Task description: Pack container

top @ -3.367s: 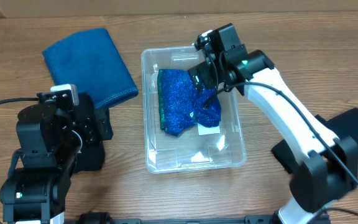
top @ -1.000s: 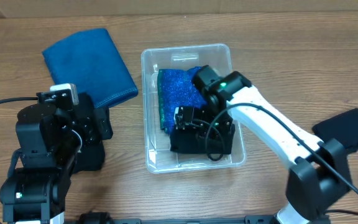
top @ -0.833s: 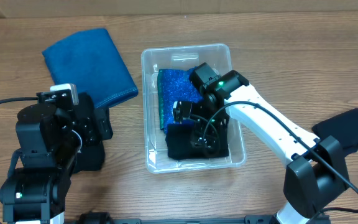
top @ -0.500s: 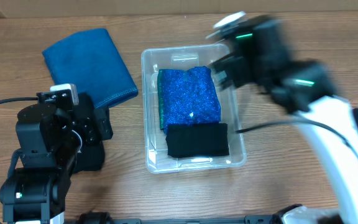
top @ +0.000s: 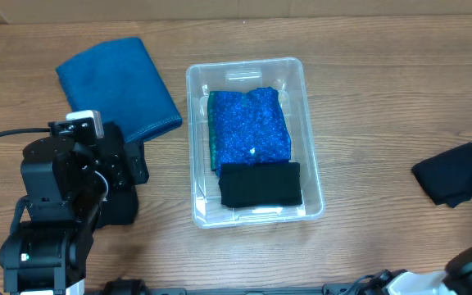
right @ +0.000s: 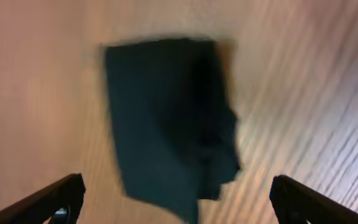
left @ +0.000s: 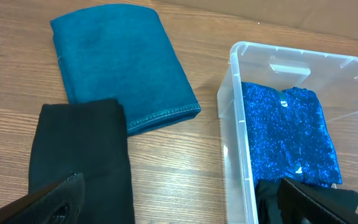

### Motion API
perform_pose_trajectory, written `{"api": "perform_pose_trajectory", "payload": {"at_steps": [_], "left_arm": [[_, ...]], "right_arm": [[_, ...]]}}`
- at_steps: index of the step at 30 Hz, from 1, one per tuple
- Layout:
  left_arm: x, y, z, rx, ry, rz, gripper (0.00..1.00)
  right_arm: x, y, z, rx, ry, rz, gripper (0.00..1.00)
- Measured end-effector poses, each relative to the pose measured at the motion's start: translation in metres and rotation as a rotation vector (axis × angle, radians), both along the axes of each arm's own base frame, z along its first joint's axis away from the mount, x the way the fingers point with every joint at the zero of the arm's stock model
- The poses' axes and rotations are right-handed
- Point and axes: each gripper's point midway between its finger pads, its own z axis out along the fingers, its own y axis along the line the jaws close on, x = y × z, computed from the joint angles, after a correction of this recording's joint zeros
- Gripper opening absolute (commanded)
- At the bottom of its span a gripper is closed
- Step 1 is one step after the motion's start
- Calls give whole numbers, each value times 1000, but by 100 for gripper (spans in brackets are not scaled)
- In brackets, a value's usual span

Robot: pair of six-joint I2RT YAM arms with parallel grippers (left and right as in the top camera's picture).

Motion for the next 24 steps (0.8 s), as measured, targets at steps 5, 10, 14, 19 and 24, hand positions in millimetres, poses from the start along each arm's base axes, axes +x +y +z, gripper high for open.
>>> {"api": "perform_pose_trajectory", "payload": {"at_steps": [5, 10, 14, 19, 24], "left_arm": [[-1, 0, -2, 0, 8, 0, 100], [-2, 0, -3, 0, 14, 0, 100], [-2, 0, -3, 0, 14, 0, 100], [-2, 0, -3, 0, 14, 0, 100], [-2, 0, -3, 0, 15, 0, 100]], "right_arm": [[-1, 9, -57, 66, -14, -2, 100], [4, 11, -80, 60, -59, 8, 99], [22, 13, -78, 62, -163, 57, 44], [30, 34, -88, 142, -202, 95, 15], [55, 48, -71, 197, -354, 158, 4]]}}
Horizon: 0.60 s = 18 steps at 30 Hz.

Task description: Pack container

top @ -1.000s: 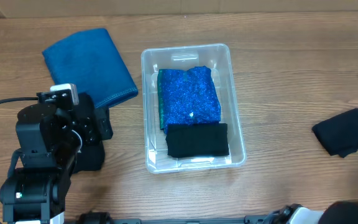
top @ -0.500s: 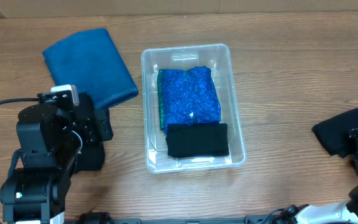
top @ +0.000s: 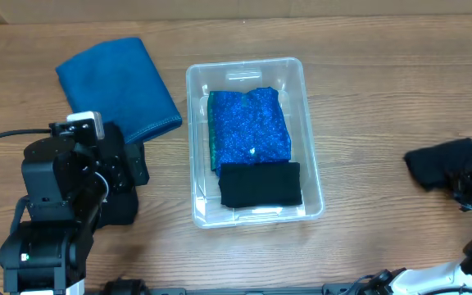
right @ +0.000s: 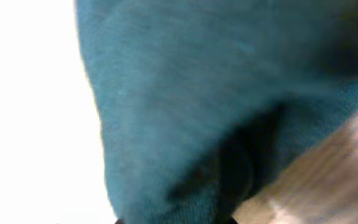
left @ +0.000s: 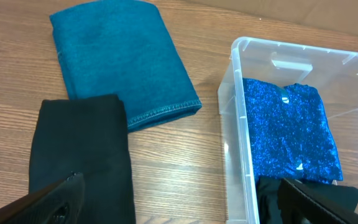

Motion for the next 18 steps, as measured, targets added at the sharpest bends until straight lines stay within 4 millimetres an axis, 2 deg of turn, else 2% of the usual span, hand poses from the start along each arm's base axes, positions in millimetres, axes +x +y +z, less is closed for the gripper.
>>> {"api": "perform_pose_trajectory", "payload": {"at_steps": [3, 6, 10, 11, 13, 14, 15, 16, 17, 18], "left_arm": [[0, 0, 0, 0, 0, 0, 100], [0, 0, 0, 0, -1, 0, 100], [0, 0, 0, 0, 0, 0, 100], [0, 0, 0, 0, 0, 0, 100], [0, 0, 0, 0, 0, 0, 100], [0, 0, 0, 0, 0, 0, 100], [0, 0, 0, 0, 0, 0, 100], [0, 0, 0, 0, 0, 0, 100], [0, 0, 0, 0, 0, 0, 100], [0, 0, 0, 0, 0, 0, 100]], "right_arm": [[15, 19, 21, 101, -117, 54, 4], [44, 41, 67, 151, -246, 179, 4], [83, 98, 165, 11, -399, 453, 4], [90, 123, 199, -47, -456, 549, 4], [92, 164, 240, -121, -511, 688, 4], [87, 204, 267, -176, -551, 817, 4], [79, 233, 277, -209, -545, 915, 4], [66, 272, 283, -276, -532, 1067, 4], [55, 302, 281, -340, -518, 1197, 4], [39, 342, 270, -444, -501, 1388, 4]]}}
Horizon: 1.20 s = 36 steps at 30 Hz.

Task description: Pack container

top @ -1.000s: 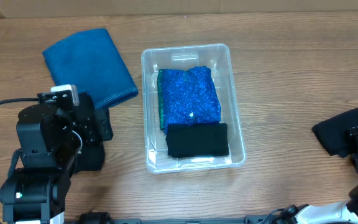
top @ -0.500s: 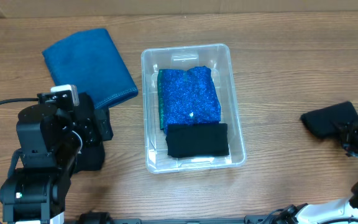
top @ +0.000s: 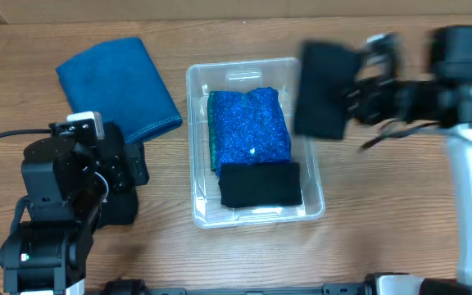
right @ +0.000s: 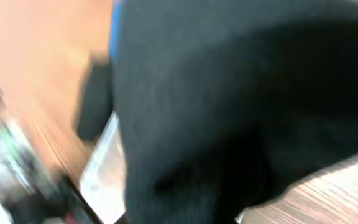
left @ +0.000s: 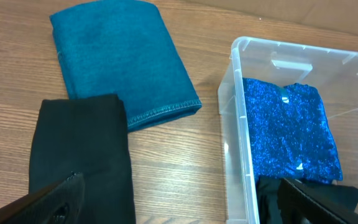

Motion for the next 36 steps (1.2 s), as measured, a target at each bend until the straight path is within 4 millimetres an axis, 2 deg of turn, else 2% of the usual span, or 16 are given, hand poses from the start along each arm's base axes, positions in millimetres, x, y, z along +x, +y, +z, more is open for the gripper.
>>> {"api": "perform_pose_trajectory", "payload": {"at_steps": [4, 7, 11, 18, 19, 20, 21, 22, 27, 28, 29, 31, 32, 33, 35, 36], "left_arm": [[0, 0, 0, 0, 2, 0, 100], [-1, 0, -1, 0, 6, 0, 100], [-1, 0, -1, 0, 7, 0, 100], [-1, 0, -1, 0, 7, 0, 100], [-1, 0, -1, 0, 8, 0, 100], [-1, 0, -1, 0, 7, 0, 100], [-1, 0, -1, 0, 7, 0, 100], [-1, 0, -1, 0, 7, 0, 100], [-1, 0, -1, 0, 7, 0, 100], [-1, 0, -1, 0, 7, 0, 100], [-1, 0, -1, 0, 7, 0, 100], [-1, 0, -1, 0, 7, 0, 100], [-1, 0, -1, 0, 7, 0, 100], [-1, 0, -1, 0, 7, 0, 100], [-1, 0, -2, 0, 8, 0, 100], [-1, 0, -2, 0, 8, 0, 100]], "right_arm": [[-46, 68, -35, -287, -95, 394, 4], [-75, 91, -59, -438, -157, 683, 4], [-83, 97, -92, -530, -154, 863, 4], [-90, 94, -161, -580, 30, 1019, 4], [-92, 93, -169, -581, 55, 1034, 13], [-93, 92, -172, -580, 62, 1043, 61], [-96, 91, -176, -578, 73, 1056, 100], [-97, 91, -178, -576, 77, 1062, 100], [-75, 102, -182, -585, 5, 980, 100], [-67, 103, -183, -610, -6, 935, 100], [-41, 97, -178, -702, -27, 786, 100], [-24, 95, -167, -746, -55, 681, 100], [0, 95, -151, -788, -118, 559, 100], [23, 94, -118, -800, -208, 417, 100], [24, 83, -59, -759, -309, 258, 100], [7, 74, -34, -725, -318, 232, 100]]}}
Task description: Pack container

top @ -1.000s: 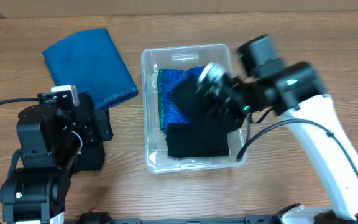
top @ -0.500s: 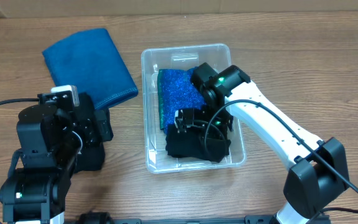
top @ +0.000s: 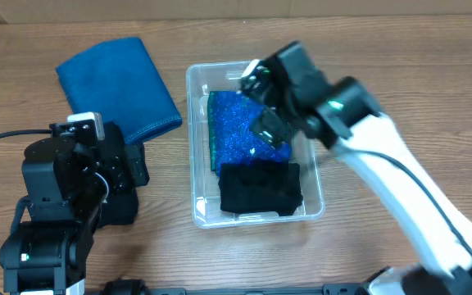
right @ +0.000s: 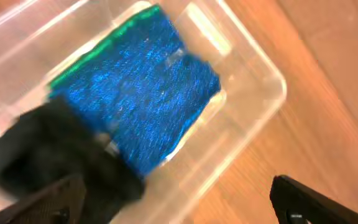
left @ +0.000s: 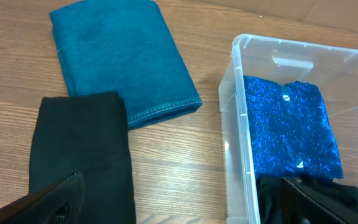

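The clear plastic container (top: 193, 147) stands mid-table. A glittery blue cloth (top: 248, 123) lies in its far part, and a rumpled black cloth pile (top: 259, 188) fills the near end. My right gripper (top: 262, 106) hovers over the container, open and holding nothing. In its wrist view the blue cloth (right: 135, 93) and the black pile (right: 48, 155) lie below. My left gripper (left: 179, 202) is open low over the table, between another black cloth (left: 79, 149) and the container wall (left: 235, 130). A folded teal towel (top: 117, 86) lies at the far left.
The left arm's body (top: 64, 197) covers most of the black cloth on the table. The right arm (top: 383, 172) slants from the near right across the container's right side. Bare wooden tabletop (top: 408, 98) lies to the right.
My right gripper held a dark cloth in the air by the container's right rim. It is now open over the container, and the black pile at the near end is bulkier. The left arm is unchanged.
A dark cloth first lay on the table at the far right with my right gripper open above it. Then the gripper was down on it, then held it aloft beside the container. Now it lies in the container. My left arm stayed put.
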### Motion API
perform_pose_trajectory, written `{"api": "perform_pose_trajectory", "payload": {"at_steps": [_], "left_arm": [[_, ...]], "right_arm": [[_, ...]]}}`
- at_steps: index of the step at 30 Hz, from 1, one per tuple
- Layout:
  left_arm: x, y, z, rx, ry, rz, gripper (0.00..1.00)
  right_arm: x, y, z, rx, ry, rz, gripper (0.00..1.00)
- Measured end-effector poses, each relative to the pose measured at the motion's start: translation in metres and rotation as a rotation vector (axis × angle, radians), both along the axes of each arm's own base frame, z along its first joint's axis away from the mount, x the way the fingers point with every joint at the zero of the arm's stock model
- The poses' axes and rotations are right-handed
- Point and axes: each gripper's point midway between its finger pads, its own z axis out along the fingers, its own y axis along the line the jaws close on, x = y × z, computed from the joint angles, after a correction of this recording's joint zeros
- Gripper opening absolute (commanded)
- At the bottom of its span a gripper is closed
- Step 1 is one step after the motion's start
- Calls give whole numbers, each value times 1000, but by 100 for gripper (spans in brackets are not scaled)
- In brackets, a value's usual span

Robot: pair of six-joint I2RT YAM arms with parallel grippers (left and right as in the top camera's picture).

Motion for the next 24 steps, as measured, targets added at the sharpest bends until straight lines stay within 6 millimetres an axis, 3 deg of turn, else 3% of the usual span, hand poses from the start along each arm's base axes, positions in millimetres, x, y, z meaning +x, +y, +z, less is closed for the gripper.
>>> {"api": "perform_pose_trajectory", "payload": {"at_steps": [1, 2, 3, 4, 5, 10, 15, 20, 24], "left_arm": [[0, 0, 0, 0, 0, 0, 100], [0, 0, 0, 0, 0, 0, 100], [0, 0, 0, 0, 2, 0, 100], [0, 0, 0, 0, 2, 0, 100], [0, 0, -1, 0, 3, 0, 100], [0, 0, -1, 0, 4, 0, 100], [-1, 0, -1, 0, 6, 0, 100], [-1, 0, -1, 0, 6, 0, 100], [-1, 0, -1, 0, 6, 0, 100]], "right_arm": [[-32, -7, 18, 58, 43, 19, 100], [-57, -8, 24, 97, 107, 44, 100], [-85, -8, 21, 128, 215, 75, 89], [-97, -4, 18, 154, 275, 92, 43], [-105, 5, 11, 194, 340, 115, 4], [-119, 26, -45, 253, 543, 115, 4], [-139, 24, -108, 179, 710, 78, 4], [-142, 34, -124, 164, 730, 105, 4], [-125, 45, -154, 148, 745, 98, 4]]}}
